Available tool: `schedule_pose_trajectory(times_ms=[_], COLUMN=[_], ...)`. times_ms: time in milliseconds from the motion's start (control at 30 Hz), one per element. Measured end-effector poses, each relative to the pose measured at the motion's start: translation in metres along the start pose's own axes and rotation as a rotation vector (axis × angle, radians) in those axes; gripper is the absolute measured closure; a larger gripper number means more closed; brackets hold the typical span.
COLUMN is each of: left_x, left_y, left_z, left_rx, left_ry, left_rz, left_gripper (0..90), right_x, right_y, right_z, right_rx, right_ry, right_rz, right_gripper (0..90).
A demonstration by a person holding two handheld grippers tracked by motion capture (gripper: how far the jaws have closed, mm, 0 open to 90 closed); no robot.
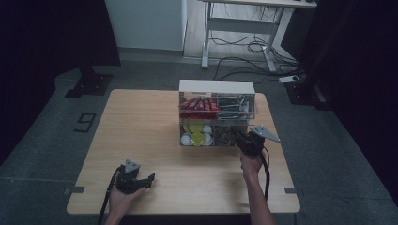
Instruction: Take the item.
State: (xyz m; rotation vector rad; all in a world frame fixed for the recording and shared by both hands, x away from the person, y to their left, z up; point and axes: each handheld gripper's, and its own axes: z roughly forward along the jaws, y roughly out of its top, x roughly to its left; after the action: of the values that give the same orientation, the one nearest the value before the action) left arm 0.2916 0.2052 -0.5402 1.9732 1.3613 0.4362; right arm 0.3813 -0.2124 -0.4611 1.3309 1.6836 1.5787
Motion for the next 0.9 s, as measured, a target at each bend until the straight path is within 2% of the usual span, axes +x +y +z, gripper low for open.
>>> schedule_pose_trajectory(times_ms=[433, 600, 900], left_x=[-0.003, -0.014, -0.038], left_y=[0.005, 0.014, 0.043], left_z=[-0.005, -0.007, -0.011], left_rx=[-0.027, -0.055, -0.09], left_ry=[0.009, 0.006, -0.013], left_rz=[-0.005, 0.014, 0.058], left_gripper=[26.7, 27.6, 27.8], right_x=[-0.004, -0.009, -0.01], right_y=[0.002, 0.004, 0.005], right_z=[-0.004, -0.006, -0.006], right_rx=[0.004, 0.003, -0.001], right_ry=[-0.008, -0.007, -0.004], right_rz=[-0.014, -0.01, -0.004], right_gripper=[88.6, 89.0, 89.2])
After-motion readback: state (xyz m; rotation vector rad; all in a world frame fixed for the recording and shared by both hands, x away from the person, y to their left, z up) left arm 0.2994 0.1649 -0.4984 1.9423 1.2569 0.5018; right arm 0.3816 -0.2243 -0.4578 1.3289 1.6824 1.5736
